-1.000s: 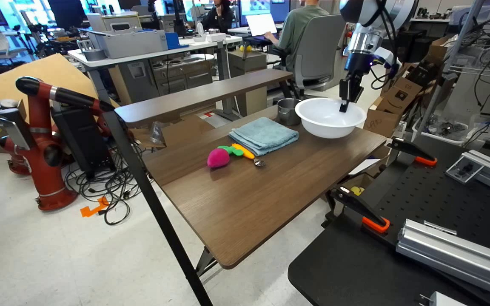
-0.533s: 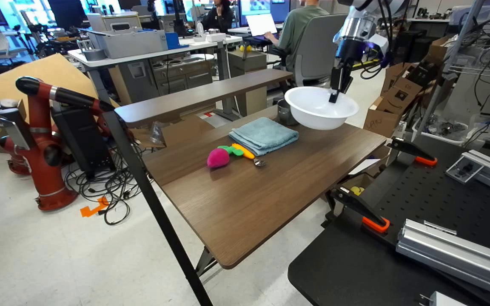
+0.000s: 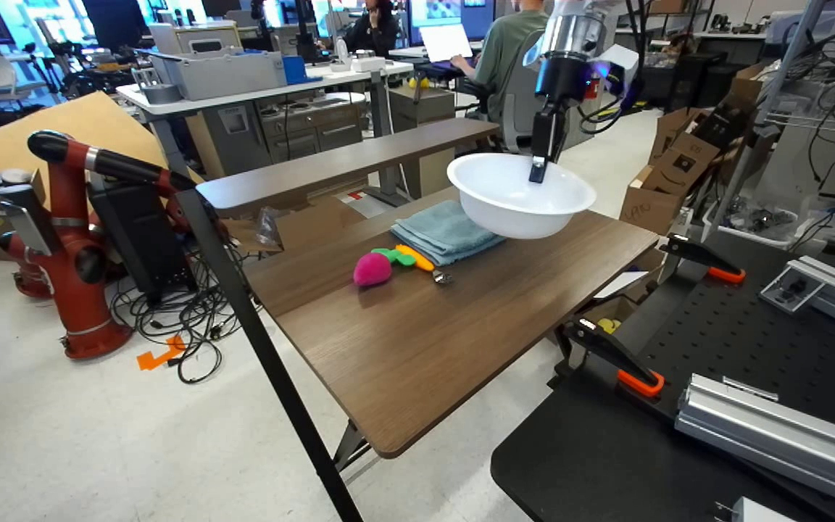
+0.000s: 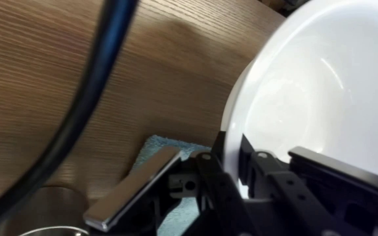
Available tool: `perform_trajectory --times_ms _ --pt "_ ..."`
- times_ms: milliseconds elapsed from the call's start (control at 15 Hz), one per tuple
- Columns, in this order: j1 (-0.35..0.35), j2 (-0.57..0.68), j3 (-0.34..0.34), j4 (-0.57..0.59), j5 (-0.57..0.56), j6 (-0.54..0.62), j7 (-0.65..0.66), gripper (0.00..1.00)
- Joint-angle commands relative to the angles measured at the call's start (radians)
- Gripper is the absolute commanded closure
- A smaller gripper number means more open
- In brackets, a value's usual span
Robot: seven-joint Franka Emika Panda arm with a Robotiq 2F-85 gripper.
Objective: Move the basin to the left
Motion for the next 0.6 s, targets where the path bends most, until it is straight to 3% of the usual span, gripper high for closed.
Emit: perform_trajectory --times_ms 0,533 --pt "0.057 -0.039 0.000 -0.057 0.022 0.038 -0.004 0.98" --pt "0.175 -0.014 0.020 -0.077 -0.001 0.056 0.053 0.98"
